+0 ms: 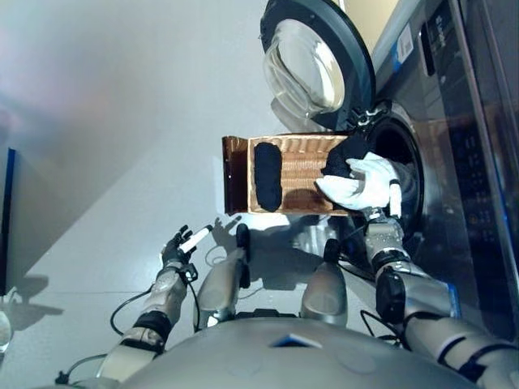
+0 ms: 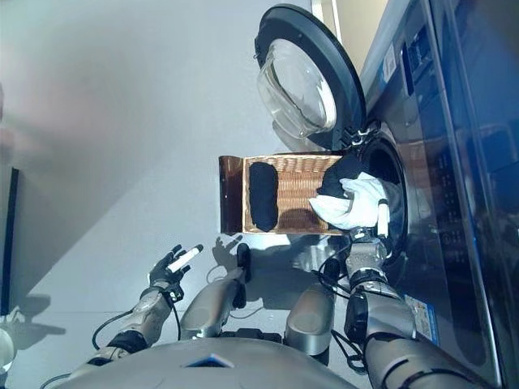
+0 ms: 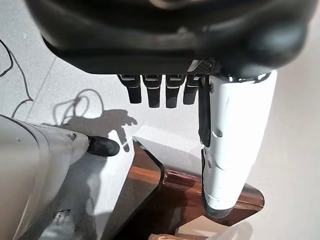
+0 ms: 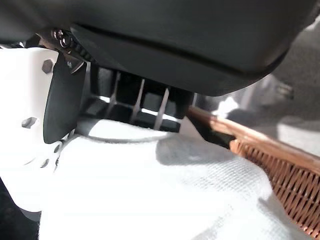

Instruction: Pick up the clothes and place them into the washing machine

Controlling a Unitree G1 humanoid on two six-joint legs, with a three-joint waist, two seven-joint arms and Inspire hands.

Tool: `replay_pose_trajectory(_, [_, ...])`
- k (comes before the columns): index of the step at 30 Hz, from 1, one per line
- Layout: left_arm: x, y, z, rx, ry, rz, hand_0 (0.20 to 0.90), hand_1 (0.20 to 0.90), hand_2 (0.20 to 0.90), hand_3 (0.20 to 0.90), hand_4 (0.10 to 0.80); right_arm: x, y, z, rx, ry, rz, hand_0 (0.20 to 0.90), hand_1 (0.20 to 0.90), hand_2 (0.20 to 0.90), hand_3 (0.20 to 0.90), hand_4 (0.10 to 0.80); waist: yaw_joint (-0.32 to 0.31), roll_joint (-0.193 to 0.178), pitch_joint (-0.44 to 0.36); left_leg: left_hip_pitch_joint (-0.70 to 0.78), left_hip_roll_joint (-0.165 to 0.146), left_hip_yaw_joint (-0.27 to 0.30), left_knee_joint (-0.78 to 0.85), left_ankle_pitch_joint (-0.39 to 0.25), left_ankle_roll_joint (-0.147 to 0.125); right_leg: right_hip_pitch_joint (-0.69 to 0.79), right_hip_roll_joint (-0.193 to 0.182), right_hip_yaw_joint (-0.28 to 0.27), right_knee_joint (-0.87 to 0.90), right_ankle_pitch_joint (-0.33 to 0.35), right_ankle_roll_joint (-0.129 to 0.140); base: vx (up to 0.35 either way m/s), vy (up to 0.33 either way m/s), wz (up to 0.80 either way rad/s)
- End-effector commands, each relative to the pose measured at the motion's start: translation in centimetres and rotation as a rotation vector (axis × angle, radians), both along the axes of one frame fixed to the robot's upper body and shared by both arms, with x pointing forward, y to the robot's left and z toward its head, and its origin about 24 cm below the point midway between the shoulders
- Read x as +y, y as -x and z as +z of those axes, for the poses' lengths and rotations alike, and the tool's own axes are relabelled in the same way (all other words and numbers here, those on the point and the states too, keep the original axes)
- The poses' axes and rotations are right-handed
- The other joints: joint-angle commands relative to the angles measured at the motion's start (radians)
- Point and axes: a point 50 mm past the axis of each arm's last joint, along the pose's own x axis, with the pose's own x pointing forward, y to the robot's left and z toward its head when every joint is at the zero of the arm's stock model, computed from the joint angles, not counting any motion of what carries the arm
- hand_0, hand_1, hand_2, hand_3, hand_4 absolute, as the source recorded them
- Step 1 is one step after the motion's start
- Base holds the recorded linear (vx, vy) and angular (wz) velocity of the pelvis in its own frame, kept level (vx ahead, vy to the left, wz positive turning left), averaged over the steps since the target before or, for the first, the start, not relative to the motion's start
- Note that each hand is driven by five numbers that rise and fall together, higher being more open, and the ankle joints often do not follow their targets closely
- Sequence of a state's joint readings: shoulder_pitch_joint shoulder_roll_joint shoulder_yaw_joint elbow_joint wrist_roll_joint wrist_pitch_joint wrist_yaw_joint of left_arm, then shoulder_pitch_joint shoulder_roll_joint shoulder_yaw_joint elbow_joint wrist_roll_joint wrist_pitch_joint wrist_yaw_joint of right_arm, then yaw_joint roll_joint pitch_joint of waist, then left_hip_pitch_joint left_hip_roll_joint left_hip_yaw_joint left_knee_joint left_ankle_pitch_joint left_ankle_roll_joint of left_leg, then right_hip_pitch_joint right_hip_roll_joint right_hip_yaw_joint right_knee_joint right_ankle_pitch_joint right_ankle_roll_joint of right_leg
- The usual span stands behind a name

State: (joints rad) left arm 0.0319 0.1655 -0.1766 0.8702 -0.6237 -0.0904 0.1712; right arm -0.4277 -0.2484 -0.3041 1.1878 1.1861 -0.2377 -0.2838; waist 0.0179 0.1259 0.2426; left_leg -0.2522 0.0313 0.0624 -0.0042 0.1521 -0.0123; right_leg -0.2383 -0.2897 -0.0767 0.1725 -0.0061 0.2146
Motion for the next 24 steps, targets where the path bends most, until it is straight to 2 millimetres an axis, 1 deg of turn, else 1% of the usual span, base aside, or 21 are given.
replay_pose_trajectory(1, [1.4,-2.2,1.5,-0.107,-0.048,0.018,0.900,0.900,0.900,0.900,0.800,-2.5,-2.7,3.9,-0.133,0.123,-0.037,0.200,0.200,0.200,0.200,0.300,0.026,-0.042,0.008,-0.012,-0.009,0.007,0.122,-0.144,-0.034,-0.054,0.004,-0.011,-0.001,0.055,-0.053,0.000,0.000,0.00])
replay_pose_trajectory(7, [1.5,-2.4,1.8,-0.126,-0.049,0.027,0.900,0.900,0.900,0.900,0.800,-1.1,-3.7,4.1,-0.159,0.100,-0.008,0.200,0.200,0.200,0.200,0.300,0.041,-0.054,0.009,-0.021,-0.011,-0.002,0.133,-0.148,-0.032,-0.044,0.000,-0.025,-0.010,0.062,-0.051,0.006,0.001,0.04])
replay_pose_trajectory(13, [1.9,-2.4,1.8,-0.126,-0.058,0.042,0.900,0.900,0.900,0.900,0.800,-1.2,-4.1,4.5,-0.178,0.096,-0.026,0.200,0.200,0.200,0.200,0.300,0.051,-0.068,0.013,-0.037,-0.014,-0.012,0.157,-0.157,-0.029,-0.041,-0.003,-0.034,-0.006,0.059,-0.052,0.001,0.005,0.05])
replay_pose_trajectory(16, [1.9,-2.4,2.0,-0.136,-0.059,0.040,0.900,0.900,0.900,0.900,0.800,-1.6,-4.6,5.3,-0.199,0.105,-0.035,0.200,0.200,0.200,0.200,0.300,0.058,-0.068,0.023,-0.054,-0.017,-0.014,0.174,-0.163,-0.027,-0.049,-0.004,-0.035,-0.002,0.059,-0.052,-0.029,0.021,0.02])
replay_pose_trajectory(20, [1.8,-2.4,2.2,-0.150,-0.052,0.032,0.900,0.900,0.900,0.900,0.800,-1.9,-5.7,6.7,-0.244,0.104,-0.060,0.200,0.200,0.200,0.200,0.300,0.068,-0.067,0.048,-0.086,-0.017,-0.014,0.224,-0.181,-0.019,-0.080,0.001,-0.026,0.029,0.056,-0.056,-0.058,0.018,0.01])
replay_pose_trajectory(22, [1.8,-2.7,2.5,-0.168,-0.048,0.033,0.900,0.900,0.900,0.900,0.800,-1.8,-6.5,7.6,-0.269,0.105,-0.059,0.200,0.200,0.200,0.200,0.300,0.074,-0.064,0.065,-0.113,-0.016,-0.014,0.256,-0.191,-0.015,-0.106,0.003,-0.022,0.053,0.050,-0.060,-0.075,0.013,0.00])
replay_pose_trajectory(24, [1.7,-2.8,2.7,-0.184,-0.044,0.033,0.900,0.900,0.900,0.900,0.800,-1.7,-7.0,8.2,-0.278,0.115,-0.047,0.200,0.200,0.200,0.200,0.300,0.080,-0.060,0.081,-0.135,-0.011,-0.012,0.303,-0.213,-0.014,-0.131,0.006,-0.013,0.092,0.030,-0.063,-0.070,0.013,0.00])
